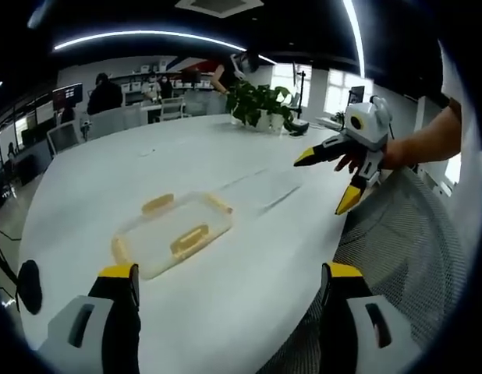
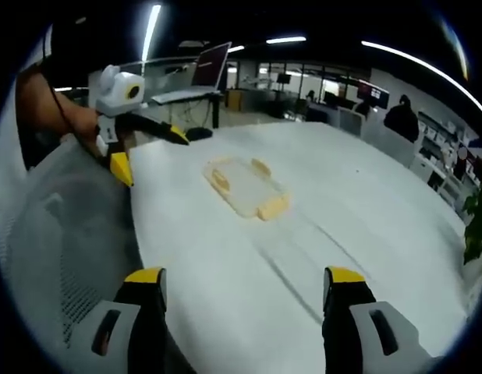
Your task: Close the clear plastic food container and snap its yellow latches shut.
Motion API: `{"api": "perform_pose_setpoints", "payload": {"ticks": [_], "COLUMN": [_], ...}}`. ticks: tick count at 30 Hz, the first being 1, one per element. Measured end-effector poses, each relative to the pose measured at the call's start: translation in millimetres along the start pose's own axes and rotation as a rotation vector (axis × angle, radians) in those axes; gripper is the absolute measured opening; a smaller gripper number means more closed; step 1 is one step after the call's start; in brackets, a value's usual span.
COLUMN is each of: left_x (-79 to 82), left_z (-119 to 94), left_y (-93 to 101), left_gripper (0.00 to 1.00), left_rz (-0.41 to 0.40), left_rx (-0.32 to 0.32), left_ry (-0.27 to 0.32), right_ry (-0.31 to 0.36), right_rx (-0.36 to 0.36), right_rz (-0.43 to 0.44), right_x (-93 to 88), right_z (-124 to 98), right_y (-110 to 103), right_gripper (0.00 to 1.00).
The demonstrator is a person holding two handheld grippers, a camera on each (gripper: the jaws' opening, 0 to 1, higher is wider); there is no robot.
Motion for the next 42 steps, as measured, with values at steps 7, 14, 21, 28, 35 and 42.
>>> {"api": "perform_pose_setpoints", "payload": {"ticks": [7,14,21,28,35,42], "left_x": [0.4,-2.0,0.4,3.9,7.1,9.6], "left_z": [-1.3,1.6,3.1,4.0,8.1,13.8], "left_y": [-4.4,-8.6,-19.1,-30.4,-41.4,-47.8], "left_gripper": [0.98,0.98,0.96,0.95,0.95,0.94], "left_rz": [-0.009,0.031,0.072,0.109,0.162,0.177], "left_rx": [0.001,-0.013,-0.016,-0.025,-0.032,-0.044], "left_ry": [0.002,-0.035,-0.062,-0.087,-0.124,-0.141], "right_ry": [0.006,-0.009,-0.023,-0.029,-0.047,-0.05], "right_rx": [-0.003,0.014,0.041,0.062,0.084,0.104], "right_rz": [0.012,-0.028,-0.062,-0.103,-0.151,-0.168], "right_x": [-0.7,2.0,6.2,14.4,20.1,25.5], "right_z": [-0.6,4.6,12.7,20.2,28.9,37.2], "right_y": [4.1,6.6,10.8,19.9,31.0,35.2], "right_gripper": [0.82,0.78,0.75,0.74,0.73,0.72]}}
Point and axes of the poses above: the point that each gripper's makers call its tool centre point, and the gripper's own axes: z roughly forward along the fingers, y roughly to its right, x roughly out of its top, the point moved 8 cm from there along -z, roughly backward along the fingers, and after that the axes turned 8 degrees about -z, right-handed, at the moved point
